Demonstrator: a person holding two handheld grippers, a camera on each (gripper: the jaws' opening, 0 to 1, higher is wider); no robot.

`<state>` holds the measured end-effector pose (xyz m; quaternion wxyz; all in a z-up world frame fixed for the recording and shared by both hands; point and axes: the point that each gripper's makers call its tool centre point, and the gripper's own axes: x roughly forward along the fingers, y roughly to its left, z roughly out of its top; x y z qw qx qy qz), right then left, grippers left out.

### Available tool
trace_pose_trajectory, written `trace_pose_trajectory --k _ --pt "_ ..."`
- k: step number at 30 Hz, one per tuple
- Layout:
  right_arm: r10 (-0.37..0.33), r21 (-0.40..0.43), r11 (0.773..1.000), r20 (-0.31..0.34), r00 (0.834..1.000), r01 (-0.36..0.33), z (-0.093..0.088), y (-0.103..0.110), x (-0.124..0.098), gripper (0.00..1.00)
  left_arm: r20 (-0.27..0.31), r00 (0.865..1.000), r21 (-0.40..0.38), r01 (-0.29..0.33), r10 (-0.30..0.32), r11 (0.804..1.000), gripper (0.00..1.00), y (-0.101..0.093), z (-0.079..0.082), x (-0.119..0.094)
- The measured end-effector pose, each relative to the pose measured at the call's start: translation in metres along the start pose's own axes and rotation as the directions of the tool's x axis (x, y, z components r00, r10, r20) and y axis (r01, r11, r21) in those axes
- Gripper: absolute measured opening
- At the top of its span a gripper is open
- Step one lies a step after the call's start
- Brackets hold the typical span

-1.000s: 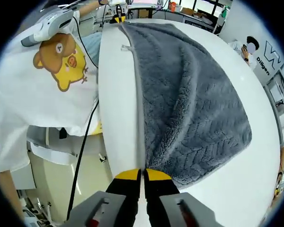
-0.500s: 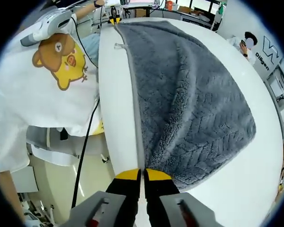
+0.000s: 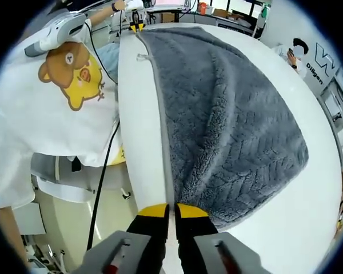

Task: Fold the towel on the table until its edges align and the towel forms a compact rectangular stack.

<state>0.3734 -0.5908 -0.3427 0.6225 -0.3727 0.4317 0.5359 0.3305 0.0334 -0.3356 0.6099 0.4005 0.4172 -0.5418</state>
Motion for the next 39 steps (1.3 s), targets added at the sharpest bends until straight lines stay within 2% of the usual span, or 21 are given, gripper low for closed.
trace_pose_trajectory --k 3,5,12,17,20,25,28,30,32,33,35,36,37,38,39 --pt "-0.012 0.016 1.000 0.006 1.000 0.012 -0.003 -0.001 -0.002 0.16 0.003 1.000 -0.006 -0.011 0.011 1.000 0.16 -0.003 -0.001 -0.002" --pt "-0.028 0.019 0.999 0.003 1.000 0.028 -0.007 -0.002 -0.004 0.19 -0.007 1.000 -0.005 -0.024 0.024 1.000 0.20 -0.004 -0.006 -0.005" --pt "-0.087 0.056 0.995 0.060 0.994 0.084 -0.011 0.003 -0.018 0.30 0.037 0.995 -0.030 -0.087 0.088 0.996 0.32 -0.006 -0.008 -0.019" --pt "-0.128 0.071 0.990 0.114 0.985 0.121 -0.008 0.009 -0.023 0.37 0.138 0.979 -0.056 -0.147 0.153 0.988 0.46 -0.006 0.001 -0.031" --pt "-0.169 0.090 0.984 0.178 0.969 0.155 -0.001 0.013 -0.026 0.42 0.219 0.950 -0.086 -0.207 0.221 0.975 0.51 -0.004 0.009 -0.039" --pt "-0.233 0.122 0.971 0.305 0.923 0.205 0.014 0.017 -0.034 0.51 0.350 0.875 -0.166 -0.292 0.333 0.942 0.60 -0.003 0.020 -0.050" --pt "-0.267 0.141 0.963 0.397 0.878 0.229 0.026 0.024 -0.038 0.59 0.429 0.805 -0.251 -0.328 0.409 0.911 0.67 -0.002 0.029 -0.059" --pt "-0.292 0.176 0.956 0.457 0.840 0.237 0.033 0.025 -0.041 0.63 0.490 0.744 -0.317 -0.333 0.454 0.888 0.73 -0.002 0.035 -0.063" --pt "-0.334 0.197 0.942 0.502 0.798 0.270 0.037 0.021 -0.046 0.66 0.516 0.715 -0.376 -0.306 0.472 0.874 0.80 -0.004 0.036 -0.064" --pt "-0.338 0.216 0.941 0.526 0.780 0.262 0.039 0.022 -0.048 0.68 0.521 0.697 -0.395 -0.314 0.492 0.863 0.82 -0.003 0.036 -0.064" --pt "-0.354 0.258 0.934 0.560 0.749 0.249 0.040 0.022 -0.051 0.76 0.519 0.687 -0.410 -0.321 0.508 0.853 0.87 -0.004 0.036 -0.062" --pt "-0.367 0.275 0.928 0.575 0.731 0.250 0.041 0.021 -0.052 0.81 0.521 0.674 -0.432 -0.320 0.523 0.843 0.91 -0.003 0.036 -0.062" --pt "-0.373 0.281 0.926 0.581 0.724 0.252 0.041 0.022 -0.053 0.84 0.523 0.666 -0.444 -0.320 0.532 0.837 0.93 -0.002 0.035 -0.063" --pt "-0.387 0.287 0.921 0.590 0.708 0.265 0.043 0.021 -0.053 0.86 0.523 0.659 -0.452 -0.322 0.540 0.832 0.95 -0.002 0.035 -0.062" --pt "-0.393 0.291 0.919 0.594 0.702 0.268 0.044 0.021 -0.054 0.87 0.524 0.652 -0.460 -0.326 0.548 0.826 0.97 -0.001 0.034 -0.062"
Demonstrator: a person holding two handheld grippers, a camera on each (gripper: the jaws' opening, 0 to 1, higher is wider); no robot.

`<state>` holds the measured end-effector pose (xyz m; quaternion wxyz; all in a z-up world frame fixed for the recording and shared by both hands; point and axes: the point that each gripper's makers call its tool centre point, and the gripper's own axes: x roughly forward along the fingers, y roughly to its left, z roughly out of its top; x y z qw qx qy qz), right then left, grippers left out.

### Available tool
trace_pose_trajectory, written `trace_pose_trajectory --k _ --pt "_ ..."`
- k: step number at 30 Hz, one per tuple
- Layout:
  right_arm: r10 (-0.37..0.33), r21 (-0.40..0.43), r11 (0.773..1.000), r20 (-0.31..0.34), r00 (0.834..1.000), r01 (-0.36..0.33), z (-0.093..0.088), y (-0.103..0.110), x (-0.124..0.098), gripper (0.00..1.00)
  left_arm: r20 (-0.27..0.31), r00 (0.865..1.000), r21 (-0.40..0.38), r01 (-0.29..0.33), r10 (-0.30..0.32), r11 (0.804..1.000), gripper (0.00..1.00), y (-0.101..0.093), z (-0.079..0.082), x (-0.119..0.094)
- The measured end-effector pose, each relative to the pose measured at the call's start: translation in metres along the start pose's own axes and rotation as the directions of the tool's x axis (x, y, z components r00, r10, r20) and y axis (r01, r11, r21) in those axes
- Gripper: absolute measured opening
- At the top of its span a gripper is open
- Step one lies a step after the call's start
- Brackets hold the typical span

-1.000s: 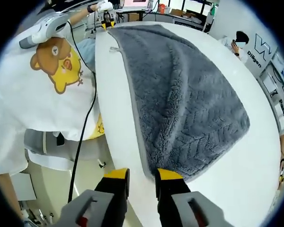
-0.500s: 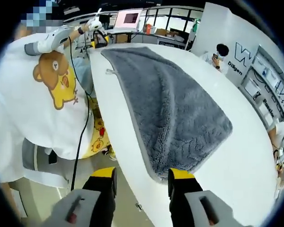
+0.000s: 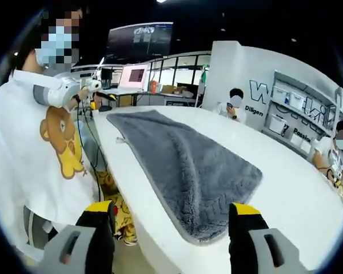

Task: Fold the towel on the table until its edges align and the towel forms a compact rectangular stack.

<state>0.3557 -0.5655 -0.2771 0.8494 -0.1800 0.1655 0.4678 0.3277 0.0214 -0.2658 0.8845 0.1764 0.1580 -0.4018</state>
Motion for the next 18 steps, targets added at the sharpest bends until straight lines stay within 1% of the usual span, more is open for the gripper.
trace_pose_trajectory --k 1,2,7,9,10,13,16,18 --pt "-0.006 0.008 1.000 0.015 1.000 0.006 0.001 0.002 0.000 0.87 0.011 1.000 -0.006 -0.008 0.008 1.000 0.98 0.000 -0.001 0.001" --pt "-0.006 0.013 1.000 0.031 1.000 0.006 0.002 0.003 0.000 0.88 0.023 1.000 -0.028 -0.018 0.019 0.999 0.99 0.000 -0.002 0.003" --pt "-0.031 0.029 0.999 0.092 0.995 0.029 0.006 0.004 -0.002 0.96 0.050 0.998 -0.087 -0.041 0.046 0.995 0.99 -0.001 -0.005 0.006" --pt "-0.046 0.042 0.998 0.113 0.993 0.041 0.009 0.005 -0.002 0.99 0.057 0.997 -0.124 -0.051 0.059 0.991 0.99 -0.001 -0.006 0.005" --pt "-0.055 0.050 0.998 0.128 0.990 0.049 0.011 0.005 -0.001 0.99 0.054 0.996 -0.124 -0.060 0.067 0.990 0.99 -0.001 -0.006 0.004" --pt "-0.067 0.056 0.997 0.142 0.988 0.059 0.006 0.000 -0.007 0.99 0.050 0.995 -0.131 -0.084 0.091 0.988 0.99 -0.001 -0.005 0.002" --pt "-0.071 0.067 0.996 0.161 0.984 0.061 0.005 -0.001 -0.007 1.00 0.067 0.994 -0.134 -0.073 0.083 0.988 0.99 -0.004 -0.001 -0.001" --pt "-0.074 0.066 0.996 0.152 0.986 0.065 0.003 0.001 -0.003 1.00 0.057 0.995 -0.119 -0.075 0.082 0.990 0.99 -0.005 -0.002 -0.002"
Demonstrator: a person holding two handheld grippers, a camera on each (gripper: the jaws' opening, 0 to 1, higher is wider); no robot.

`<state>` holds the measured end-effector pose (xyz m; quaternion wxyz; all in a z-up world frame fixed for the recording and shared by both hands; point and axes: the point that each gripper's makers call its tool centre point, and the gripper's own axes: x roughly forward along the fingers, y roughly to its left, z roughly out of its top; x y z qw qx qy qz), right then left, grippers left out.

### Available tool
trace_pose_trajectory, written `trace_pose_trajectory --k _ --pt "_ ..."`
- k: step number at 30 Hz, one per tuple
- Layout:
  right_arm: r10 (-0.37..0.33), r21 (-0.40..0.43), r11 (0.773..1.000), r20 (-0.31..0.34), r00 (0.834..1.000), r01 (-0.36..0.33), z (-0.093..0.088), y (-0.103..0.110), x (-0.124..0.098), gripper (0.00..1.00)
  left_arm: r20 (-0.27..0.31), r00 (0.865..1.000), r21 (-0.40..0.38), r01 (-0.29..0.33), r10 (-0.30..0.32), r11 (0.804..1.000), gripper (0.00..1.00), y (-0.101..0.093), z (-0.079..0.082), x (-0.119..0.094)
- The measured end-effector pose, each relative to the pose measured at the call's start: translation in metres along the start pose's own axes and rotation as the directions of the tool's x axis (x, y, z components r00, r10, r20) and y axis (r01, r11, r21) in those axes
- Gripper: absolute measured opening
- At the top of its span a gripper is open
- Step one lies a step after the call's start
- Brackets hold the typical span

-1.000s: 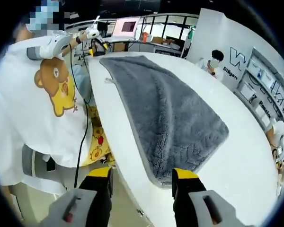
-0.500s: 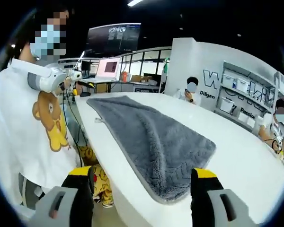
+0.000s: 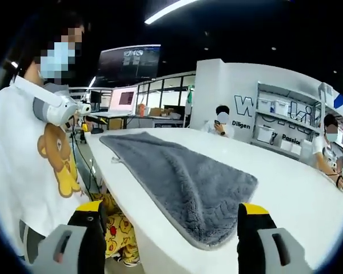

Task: Fold the towel on the table until its edges align and the towel forms a compact rectangular stack.

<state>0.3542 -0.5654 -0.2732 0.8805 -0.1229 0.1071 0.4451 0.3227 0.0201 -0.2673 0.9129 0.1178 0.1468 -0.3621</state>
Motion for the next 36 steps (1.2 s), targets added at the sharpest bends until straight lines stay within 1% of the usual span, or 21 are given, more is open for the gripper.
trace_pose_trajectory --k 3,7,9,13,17,23,26,28,29,33,34,36 --pt "0.004 0.001 1.000 -0.012 1.000 -0.004 -0.003 -0.001 0.001 1.00 -0.011 1.000 0.007 0.007 -0.007 1.000 0.99 -0.003 0.000 0.002" --pt "0.008 -0.007 1.000 -0.013 1.000 -0.008 -0.002 -0.004 0.000 1.00 -0.020 1.000 0.012 0.012 -0.011 1.000 0.99 -0.008 0.001 0.005" --pt "0.007 -0.009 1.000 -0.013 1.000 -0.007 0.001 -0.002 0.004 1.00 -0.020 1.000 0.012 0.012 -0.011 1.000 0.99 -0.009 0.001 0.005" --pt "0.002 -0.018 1.000 -0.016 1.000 -0.002 0.004 -0.002 0.006 1.00 -0.020 1.000 0.011 0.004 -0.004 1.000 0.99 -0.005 -0.001 0.002" --pt "-0.005 -0.022 1.000 -0.024 1.000 0.004 0.002 -0.007 0.004 1.00 -0.030 1.000 0.014 0.004 -0.004 1.000 0.99 -0.005 -0.003 0.002" --pt "-0.003 -0.038 0.999 -0.048 0.999 0.001 0.002 -0.016 0.005 0.99 -0.043 0.999 0.027 0.015 -0.014 1.000 0.99 -0.003 0.002 0.007" --pt "0.003 -0.054 0.999 -0.057 0.998 -0.006 0.007 -0.022 0.006 0.98 -0.058 0.998 0.030 0.025 -0.023 0.999 0.99 0.005 0.005 0.009" --pt "0.006 -0.071 0.997 -0.060 0.998 -0.010 0.014 -0.028 0.010 0.96 -0.073 0.997 0.039 0.042 -0.039 0.998 0.99 0.010 0.008 0.012" --pt "0.009 -0.081 0.997 -0.065 0.998 -0.014 0.017 -0.030 0.013 0.95 -0.086 0.995 0.045 0.047 -0.043 0.998 0.98 0.016 0.010 0.014" --pt "0.021 -0.140 0.990 -0.089 0.996 -0.033 0.034 -0.044 0.024 0.85 -0.114 0.992 0.071 0.063 -0.055 0.995 0.95 0.032 0.022 0.020" --pt "0.022 -0.151 0.988 -0.093 0.995 -0.036 0.039 -0.048 0.027 0.84 -0.122 0.991 0.078 0.069 -0.059 0.995 0.94 0.036 0.026 0.021" --pt "0.027 -0.185 0.982 -0.113 0.993 -0.047 0.047 -0.059 0.032 0.78 -0.149 0.987 0.101 0.081 -0.066 0.992 0.89 0.047 0.031 0.025"
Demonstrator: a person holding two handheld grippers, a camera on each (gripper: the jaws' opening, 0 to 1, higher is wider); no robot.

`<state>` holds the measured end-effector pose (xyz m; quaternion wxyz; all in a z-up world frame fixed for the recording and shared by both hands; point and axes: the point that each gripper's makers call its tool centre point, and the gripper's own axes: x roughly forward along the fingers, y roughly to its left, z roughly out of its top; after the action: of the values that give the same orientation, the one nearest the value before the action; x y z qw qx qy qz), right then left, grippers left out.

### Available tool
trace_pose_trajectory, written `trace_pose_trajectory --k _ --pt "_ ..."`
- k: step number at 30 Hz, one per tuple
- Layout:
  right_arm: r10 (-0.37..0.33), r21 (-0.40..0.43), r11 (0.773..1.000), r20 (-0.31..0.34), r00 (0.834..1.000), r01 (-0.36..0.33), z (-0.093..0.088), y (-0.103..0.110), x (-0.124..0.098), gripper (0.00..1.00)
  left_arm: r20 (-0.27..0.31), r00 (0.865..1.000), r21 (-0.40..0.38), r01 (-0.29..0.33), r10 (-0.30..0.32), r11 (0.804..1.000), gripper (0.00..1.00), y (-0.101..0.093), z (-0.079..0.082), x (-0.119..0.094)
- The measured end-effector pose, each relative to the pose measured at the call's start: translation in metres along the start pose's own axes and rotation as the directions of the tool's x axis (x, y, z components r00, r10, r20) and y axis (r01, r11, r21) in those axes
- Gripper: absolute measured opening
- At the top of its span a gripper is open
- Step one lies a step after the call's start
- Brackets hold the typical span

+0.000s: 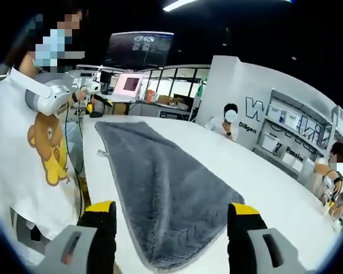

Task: Fold the towel on the table until its edges align and the towel forms a compact rectangular stack.

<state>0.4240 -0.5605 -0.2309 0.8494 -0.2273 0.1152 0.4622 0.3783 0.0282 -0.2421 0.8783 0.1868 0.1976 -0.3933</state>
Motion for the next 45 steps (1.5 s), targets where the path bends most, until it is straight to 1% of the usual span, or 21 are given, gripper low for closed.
trace_pose_trajectory --k 3,5,7,8,9,10,12,14,17,18,19,20,23,26,29,30,35,39,41,43,45 --pt "0.010 -0.039 0.999 -0.003 1.000 -0.010 0.015 -0.018 0.010 0.69 -0.046 0.999 0.024 0.000 0.001 1.000 0.83 0.021 0.007 0.007" --pt "0.030 -0.065 0.997 -0.007 1.000 -0.031 0.024 -0.032 0.020 0.59 -0.074 0.997 0.049 0.007 -0.003 0.999 0.76 0.037 0.011 0.012" --pt "0.040 -0.081 0.996 -0.025 0.999 -0.042 0.028 -0.047 0.030 0.54 -0.086 0.996 0.046 0.012 -0.008 0.999 0.70 0.050 0.015 0.020" --pt "0.053 -0.077 0.995 -0.039 0.998 -0.055 0.028 -0.054 0.036 0.52 -0.098 0.995 0.034 0.029 -0.026 0.999 0.68 0.056 0.018 0.029" --pt "0.059 -0.075 0.995 -0.049 0.997 -0.063 0.027 -0.058 0.040 0.51 -0.111 0.993 0.036 0.044 -0.040 0.998 0.67 0.063 0.019 0.035" --pt "0.064 -0.073 0.995 -0.061 0.996 -0.068 0.027 -0.065 0.047 0.51 -0.136 0.989 0.059 0.060 -0.051 0.997 0.65 0.070 0.017 0.041" --pt "0.074 -0.070 0.994 -0.107 0.992 -0.081 0.021 -0.078 0.060 0.49 -0.189 0.981 0.067 0.065 -0.051 0.996 0.58 0.086 0.011 0.054" --pt "0.086 -0.059 0.994 -0.140 0.986 -0.095 0.014 -0.090 0.072 0.47 -0.207 0.976 0.060 0.075 -0.061 0.995 0.51 0.100 0.009 0.071" --pt "0.096 -0.028 0.994 -0.183 0.978 -0.103 0.001 -0.110 0.088 0.46 -0.247 0.965 0.059 0.101 -0.083 0.993 0.48 0.116 0.004 0.093" --pt "0.097 -0.018 0.995 -0.193 0.977 -0.102 -0.003 -0.116 0.091 0.46 -0.270 0.960 0.055 0.090 -0.072 0.994 0.46 0.127 0.001 0.101" --pt "0.099 -0.012 0.995 -0.200 0.975 -0.104 -0.007 -0.121 0.095 0.46 -0.280 0.958 0.053 0.085 -0.067 0.995 0.45 0.133 -0.001 0.106" --pt "0.102 0.003 0.995 -0.210 0.972 -0.104 -0.012 -0.126 0.098 0.46 -0.300 0.952 0.039 0.069 -0.054 0.997 0.43 0.145 -0.004 0.112" --pt "0.101 0.021 0.995 -0.241 0.965 -0.098 -0.023 -0.137 0.107 0.45 -0.322 0.946 0.025 0.042 -0.031 0.999 0.39 0.165 -0.008 0.123" --pt "0.103 0.048 0.994 -0.267 0.958 -0.093 -0.036 -0.147 0.116 0.44 -0.339 0.941 0.000 0.018 -0.017 1.000 0.37 0.183 -0.013 0.132" --pt "0.105 0.075 0.994 -0.315 0.943 -0.085 -0.053 -0.156 0.124 0.43 -0.362 0.932 -0.028 -0.001 -0.009 1.000 0.36 0.196 -0.022 0.142" --pt "0.105 0.077 0.993 -0.324 0.940 -0.084 -0.057 -0.157 0.127 0.43 -0.377 0.926 -0.037 -0.012 -0.003 0.999 0.35 0.201 -0.028 0.146" --pt "0.108 0.099 0.992 -0.364 0.925 -0.077 -0.073 -0.164 0.138 0.41 -0.416 0.909 -0.064 -0.010 -0.017 0.998 0.31 0.207 -0.045 0.161" --pt "0.103 0.101 0.993 -0.396 0.912 -0.068 -0.083 -0.167 0.142 0.37 -0.428 0.903 -0.079 0.000 -0.034 0.997 0.25 0.206 -0.051 0.166" --pt "0.101 0.104 0.992 -0.402 0.910 -0.064 -0.087 -0.170 0.144 0.35 -0.427 0.903 -0.086 0.003 -0.040 0.996 0.25 0.205 -0.052 0.166" --pt "0.084 0.115 0.993 -0.407 0.910 -0.040 -0.090 -0.176 0.146 0.34 -0.423 0.905 -0.096 0.002 -0.042 0.995 0.25 0.204 -0.052 0.165" --pt "0.044 0.140 0.990 -0.407 0.912 0.014 -0.093 -0.189 0.149 0.33 -0.421 0.906 -0.105 0.002 -0.046 0.995 0.24 0.205 -0.053 0.165"
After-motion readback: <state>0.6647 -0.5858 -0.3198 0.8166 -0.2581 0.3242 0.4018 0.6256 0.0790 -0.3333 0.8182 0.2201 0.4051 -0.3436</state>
